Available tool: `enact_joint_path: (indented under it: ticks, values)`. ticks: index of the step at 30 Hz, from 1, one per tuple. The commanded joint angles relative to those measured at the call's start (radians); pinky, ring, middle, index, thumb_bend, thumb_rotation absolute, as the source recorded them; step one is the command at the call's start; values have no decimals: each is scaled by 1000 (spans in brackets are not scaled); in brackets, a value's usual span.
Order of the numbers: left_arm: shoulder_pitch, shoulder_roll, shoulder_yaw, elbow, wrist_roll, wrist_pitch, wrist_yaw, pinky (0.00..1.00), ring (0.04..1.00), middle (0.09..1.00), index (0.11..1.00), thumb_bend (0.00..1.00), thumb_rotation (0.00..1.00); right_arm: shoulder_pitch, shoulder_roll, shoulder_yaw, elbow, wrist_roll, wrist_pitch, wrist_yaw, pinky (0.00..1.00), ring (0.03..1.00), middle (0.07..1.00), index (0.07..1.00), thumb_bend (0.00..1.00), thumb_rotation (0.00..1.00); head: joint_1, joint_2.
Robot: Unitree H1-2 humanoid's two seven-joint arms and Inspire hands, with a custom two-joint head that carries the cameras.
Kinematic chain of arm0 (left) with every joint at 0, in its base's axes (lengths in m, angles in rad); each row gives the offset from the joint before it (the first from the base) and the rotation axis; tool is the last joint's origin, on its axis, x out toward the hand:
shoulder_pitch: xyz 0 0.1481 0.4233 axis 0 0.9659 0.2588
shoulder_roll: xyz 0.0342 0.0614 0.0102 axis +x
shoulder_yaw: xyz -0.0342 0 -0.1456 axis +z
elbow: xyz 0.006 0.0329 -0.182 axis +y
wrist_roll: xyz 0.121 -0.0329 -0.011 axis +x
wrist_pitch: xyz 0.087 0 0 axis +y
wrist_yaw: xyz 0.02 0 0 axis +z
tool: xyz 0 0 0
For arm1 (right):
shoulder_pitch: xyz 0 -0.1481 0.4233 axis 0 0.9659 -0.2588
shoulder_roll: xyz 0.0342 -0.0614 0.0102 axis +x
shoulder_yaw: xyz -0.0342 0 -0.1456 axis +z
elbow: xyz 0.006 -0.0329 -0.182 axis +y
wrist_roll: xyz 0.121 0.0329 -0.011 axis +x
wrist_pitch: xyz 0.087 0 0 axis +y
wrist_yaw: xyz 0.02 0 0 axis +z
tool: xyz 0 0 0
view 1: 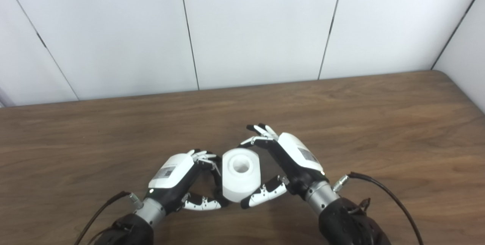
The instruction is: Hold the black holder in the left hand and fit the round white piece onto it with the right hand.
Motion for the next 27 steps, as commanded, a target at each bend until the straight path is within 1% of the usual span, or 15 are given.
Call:
enact_joint_path:
  ticks: [1, 8, 10, 17, 22, 27]
  values:
    - [-16, 8, 3, -38, 1, -15, 2, 987, 910, 840, 482, 517, 41, -20, -3, -5, -22, -4, -18, -5, 844, 1000, 947, 479, 505, 139, -2, 2]
    - [-16, 9, 3, -35, 3, -20, 6, 967, 904, 838, 482, 517, 42, -11, -9, -7, -16, -1, -28, -14, 856, 1000, 944, 479, 506, 138, -2, 2]
    - [-17, 9, 3, -40, 4, -15, 1, 969, 905, 838, 482, 517, 42, -11, -11, -6, -23, -4, -24, -7, 852, 1000, 944, 479, 506, 138, 0, 10]
    - [-16, 8, 2, -48, 9, -13, -2, 959, 903, 838, 482, 517, 42, -6, -18, -6, -35, 0, -16, 3, 861, 1000, 944, 479, 506, 137, 5, 15]
    - [-17, 3, 1, -58, 10, 3, -16, 989, 912, 844, 482, 517, 42, -2, -19, 1, -34, 0, -18, 6, 826, 997, 940, 479, 507, 140, 13, 16]
    - [-17, -1, 1, -60, 17, 6, -20, 993, 910, 844, 482, 517, 42, -2, -16, 16, -36, -7, -18, 14, 840, 1000, 945, 479, 505, 143, 19, 17]
